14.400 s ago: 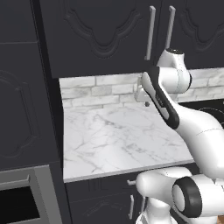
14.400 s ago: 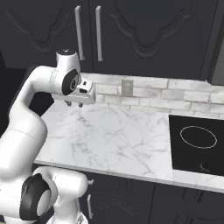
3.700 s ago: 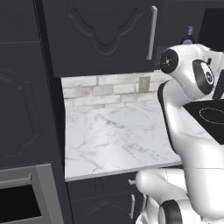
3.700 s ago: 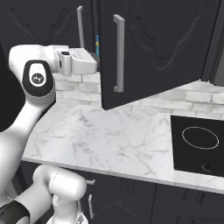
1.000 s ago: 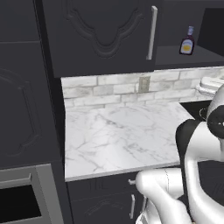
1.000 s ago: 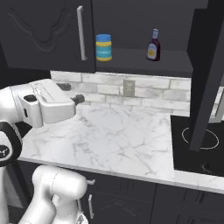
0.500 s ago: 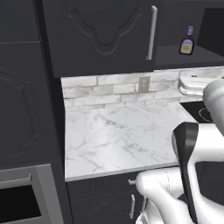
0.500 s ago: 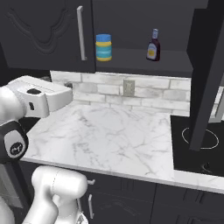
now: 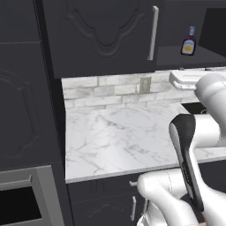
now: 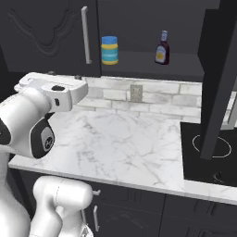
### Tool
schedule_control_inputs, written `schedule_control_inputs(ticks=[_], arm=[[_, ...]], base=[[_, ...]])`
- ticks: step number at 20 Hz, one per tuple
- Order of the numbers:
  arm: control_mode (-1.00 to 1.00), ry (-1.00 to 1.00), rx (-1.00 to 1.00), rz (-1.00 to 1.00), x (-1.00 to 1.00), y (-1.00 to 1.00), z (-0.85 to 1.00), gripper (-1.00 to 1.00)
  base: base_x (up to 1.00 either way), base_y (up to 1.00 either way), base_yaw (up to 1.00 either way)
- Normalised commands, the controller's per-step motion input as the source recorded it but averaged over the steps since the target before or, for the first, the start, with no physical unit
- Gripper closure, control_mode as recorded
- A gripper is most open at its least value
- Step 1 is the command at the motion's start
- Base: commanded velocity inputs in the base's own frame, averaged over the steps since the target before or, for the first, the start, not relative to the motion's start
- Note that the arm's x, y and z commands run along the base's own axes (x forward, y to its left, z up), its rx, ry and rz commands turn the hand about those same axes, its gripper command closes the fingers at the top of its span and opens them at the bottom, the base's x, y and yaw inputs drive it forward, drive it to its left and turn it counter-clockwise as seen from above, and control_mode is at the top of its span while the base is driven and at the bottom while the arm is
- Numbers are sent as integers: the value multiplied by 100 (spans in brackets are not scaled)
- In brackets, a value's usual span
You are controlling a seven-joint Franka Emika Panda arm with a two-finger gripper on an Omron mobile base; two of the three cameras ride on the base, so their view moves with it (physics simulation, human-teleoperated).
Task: Move the mayonnaise and condiment bottle from the cabinet to the dining counter.
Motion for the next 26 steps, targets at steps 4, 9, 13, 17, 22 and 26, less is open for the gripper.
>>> schedule_control_inputs(ticks=[4, 9, 13, 17, 22, 26], arm=[[-100, -18, 0, 1, 47, 17, 0, -100], [-100, -10, 0, 0, 57, 14, 0, -100], [-100, 0, 0, 0, 64, 4, 0, -100], [-100, 0, 0, 1, 63, 0, 0, -100], [-100, 0, 0, 3, 56, 0, 0, -100], [-100, 0, 0, 3, 51, 1, 0, -100]], base=[[0, 0, 0], [0, 0, 0], [0, 0, 0], [0, 0, 0], [0, 0, 0], [0, 0, 0]])
